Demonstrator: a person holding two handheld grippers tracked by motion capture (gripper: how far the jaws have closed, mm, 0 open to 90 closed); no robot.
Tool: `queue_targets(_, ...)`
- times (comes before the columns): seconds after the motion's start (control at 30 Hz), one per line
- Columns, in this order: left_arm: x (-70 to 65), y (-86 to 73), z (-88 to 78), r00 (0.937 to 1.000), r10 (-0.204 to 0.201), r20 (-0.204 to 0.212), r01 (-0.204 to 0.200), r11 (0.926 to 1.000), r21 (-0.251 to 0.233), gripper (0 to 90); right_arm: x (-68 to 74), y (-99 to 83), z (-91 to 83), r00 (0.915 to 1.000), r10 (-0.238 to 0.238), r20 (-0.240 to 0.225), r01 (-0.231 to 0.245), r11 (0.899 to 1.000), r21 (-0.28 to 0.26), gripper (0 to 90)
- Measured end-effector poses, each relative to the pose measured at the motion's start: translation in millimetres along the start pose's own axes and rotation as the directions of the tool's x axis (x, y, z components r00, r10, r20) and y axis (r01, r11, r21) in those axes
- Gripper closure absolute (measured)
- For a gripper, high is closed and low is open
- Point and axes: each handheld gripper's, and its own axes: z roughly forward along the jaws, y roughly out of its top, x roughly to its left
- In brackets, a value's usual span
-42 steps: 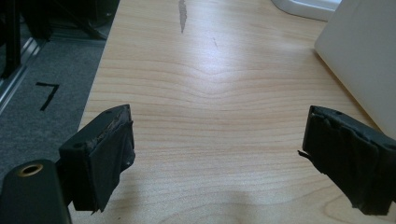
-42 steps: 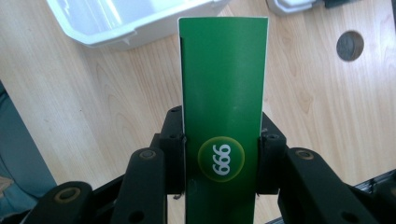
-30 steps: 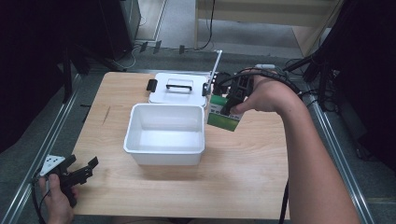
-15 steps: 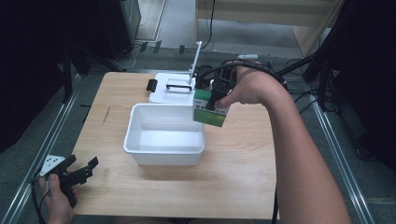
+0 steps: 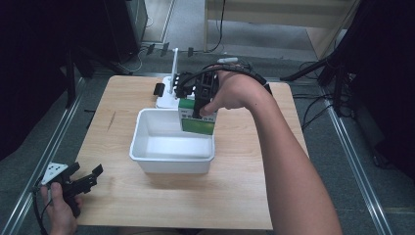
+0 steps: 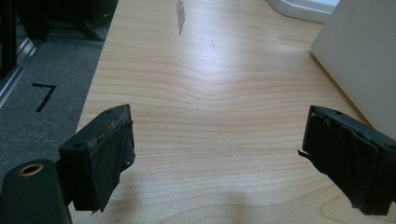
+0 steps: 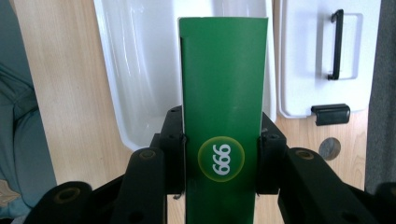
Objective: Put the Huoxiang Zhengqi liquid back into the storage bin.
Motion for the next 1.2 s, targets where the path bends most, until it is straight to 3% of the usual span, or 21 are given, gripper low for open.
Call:
queue_targets(0.3, 0.4, 0.1, 0.0, 1.0, 0.001, 0.002, -0.001, 1.0, 0.001, 10.0, 2.2, 8.9, 14.2, 0.9992, -0.032, -0.022, 0.033, 0.999, 0.012, 64.7)
queue_targets(0.63, 0.5, 0.1, 0.2, 1.0, 0.0, 0.002, 0.0, 1.0, -0.001, 9.9, 0.3, 4.2, 33.7, 0.9969, -0.074, -0.027, 0.074, 0.997, 0.013, 64.7)
queue_targets(1.2, 0.9, 0.2, 0.0, 1.0, -0.002, 0.003, 0.002, 1.0, -0.001, 9.9, -2.3, -3.4, 62.4, 0.9956, -0.079, -0.051, 0.08, 0.997, 0.016, 64.7)
